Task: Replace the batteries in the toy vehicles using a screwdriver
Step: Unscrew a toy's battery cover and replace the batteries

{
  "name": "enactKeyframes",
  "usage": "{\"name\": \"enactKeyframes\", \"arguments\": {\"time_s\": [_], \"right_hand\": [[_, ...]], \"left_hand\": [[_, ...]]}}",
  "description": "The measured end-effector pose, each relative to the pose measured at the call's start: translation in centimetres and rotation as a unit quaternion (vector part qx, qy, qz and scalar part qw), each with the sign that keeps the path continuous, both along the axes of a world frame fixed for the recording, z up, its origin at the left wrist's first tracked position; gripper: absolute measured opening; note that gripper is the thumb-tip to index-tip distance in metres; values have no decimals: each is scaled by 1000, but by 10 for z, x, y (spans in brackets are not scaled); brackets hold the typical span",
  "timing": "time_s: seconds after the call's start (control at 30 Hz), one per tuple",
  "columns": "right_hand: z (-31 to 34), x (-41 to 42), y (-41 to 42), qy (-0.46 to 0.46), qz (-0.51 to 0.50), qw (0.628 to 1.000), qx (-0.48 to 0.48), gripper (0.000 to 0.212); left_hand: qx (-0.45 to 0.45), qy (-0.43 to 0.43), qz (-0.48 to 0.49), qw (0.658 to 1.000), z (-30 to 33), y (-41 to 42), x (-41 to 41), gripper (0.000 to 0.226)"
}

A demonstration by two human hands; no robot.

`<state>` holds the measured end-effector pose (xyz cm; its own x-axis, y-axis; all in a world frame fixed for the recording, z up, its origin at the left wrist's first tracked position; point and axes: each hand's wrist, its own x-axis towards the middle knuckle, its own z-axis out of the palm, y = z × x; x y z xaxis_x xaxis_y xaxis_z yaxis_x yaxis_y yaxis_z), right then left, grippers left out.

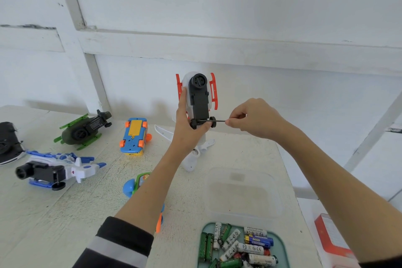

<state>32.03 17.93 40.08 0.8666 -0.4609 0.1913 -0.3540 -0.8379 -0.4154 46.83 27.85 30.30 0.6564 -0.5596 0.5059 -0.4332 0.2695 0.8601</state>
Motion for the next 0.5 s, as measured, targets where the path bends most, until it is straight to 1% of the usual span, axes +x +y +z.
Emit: {"name": "enactKeyframes", "arguments": {"time_s": [0.17, 0.37, 0.43, 0.5], "right_hand": [[0, 0, 0, 7, -8, 1000, -3, 30], [11, -2, 8, 36, -2, 998, -53, 29], [20, -4, 14, 37, 3, 997, -62, 29], [27, -2, 21, 25, -11, 992, -123, 30]], "left_hand": [[19, 3, 11, 1000, 0, 2, -3, 102], [47, -43, 51, 997, -9, -2, -1, 104], [52, -46, 61, 996, -11, -4, 0, 104], [51, -45, 57, 996, -11, -6, -1, 106]]}}
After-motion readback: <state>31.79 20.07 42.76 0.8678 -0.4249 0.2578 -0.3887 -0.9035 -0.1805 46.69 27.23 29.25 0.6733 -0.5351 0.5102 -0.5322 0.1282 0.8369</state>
